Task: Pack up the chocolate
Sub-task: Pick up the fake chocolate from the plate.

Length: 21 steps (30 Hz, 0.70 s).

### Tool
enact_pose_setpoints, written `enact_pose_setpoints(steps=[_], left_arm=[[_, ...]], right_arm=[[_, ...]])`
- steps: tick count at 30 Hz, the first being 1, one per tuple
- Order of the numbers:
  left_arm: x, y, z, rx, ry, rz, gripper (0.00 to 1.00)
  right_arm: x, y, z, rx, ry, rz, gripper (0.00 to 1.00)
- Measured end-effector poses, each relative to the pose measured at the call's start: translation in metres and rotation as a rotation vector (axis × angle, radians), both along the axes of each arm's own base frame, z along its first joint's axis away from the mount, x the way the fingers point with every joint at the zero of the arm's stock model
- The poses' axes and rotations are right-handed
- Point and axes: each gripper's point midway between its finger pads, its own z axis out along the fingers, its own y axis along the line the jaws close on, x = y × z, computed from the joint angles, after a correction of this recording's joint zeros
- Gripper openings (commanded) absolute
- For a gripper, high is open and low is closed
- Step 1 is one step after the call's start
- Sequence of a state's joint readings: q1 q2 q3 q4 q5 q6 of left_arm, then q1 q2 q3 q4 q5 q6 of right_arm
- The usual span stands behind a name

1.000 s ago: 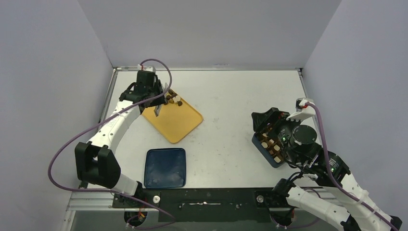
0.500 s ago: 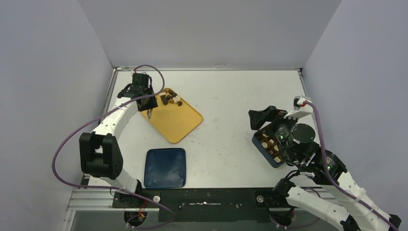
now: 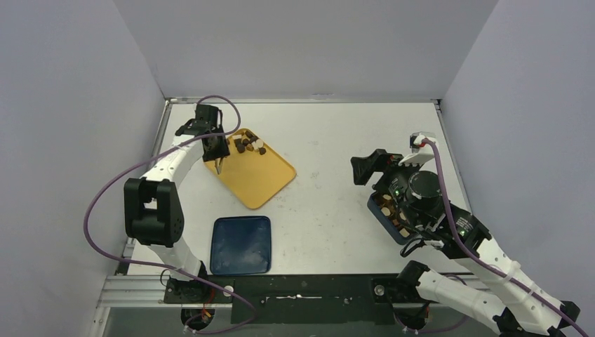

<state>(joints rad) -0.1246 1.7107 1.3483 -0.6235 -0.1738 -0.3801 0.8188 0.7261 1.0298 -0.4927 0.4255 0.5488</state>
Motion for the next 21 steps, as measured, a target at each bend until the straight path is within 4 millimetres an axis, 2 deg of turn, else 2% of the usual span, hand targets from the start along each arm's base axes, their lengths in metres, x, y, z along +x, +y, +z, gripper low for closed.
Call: enact_pose_setpoints(steps=[21], left_arm=[[0.002,-0.013,-0.008,-0.056,0.025,-0.039,0.37]], right_arm=[[0.008,0.011,0.005,-0.013,-0.031,0.025,1.0]])
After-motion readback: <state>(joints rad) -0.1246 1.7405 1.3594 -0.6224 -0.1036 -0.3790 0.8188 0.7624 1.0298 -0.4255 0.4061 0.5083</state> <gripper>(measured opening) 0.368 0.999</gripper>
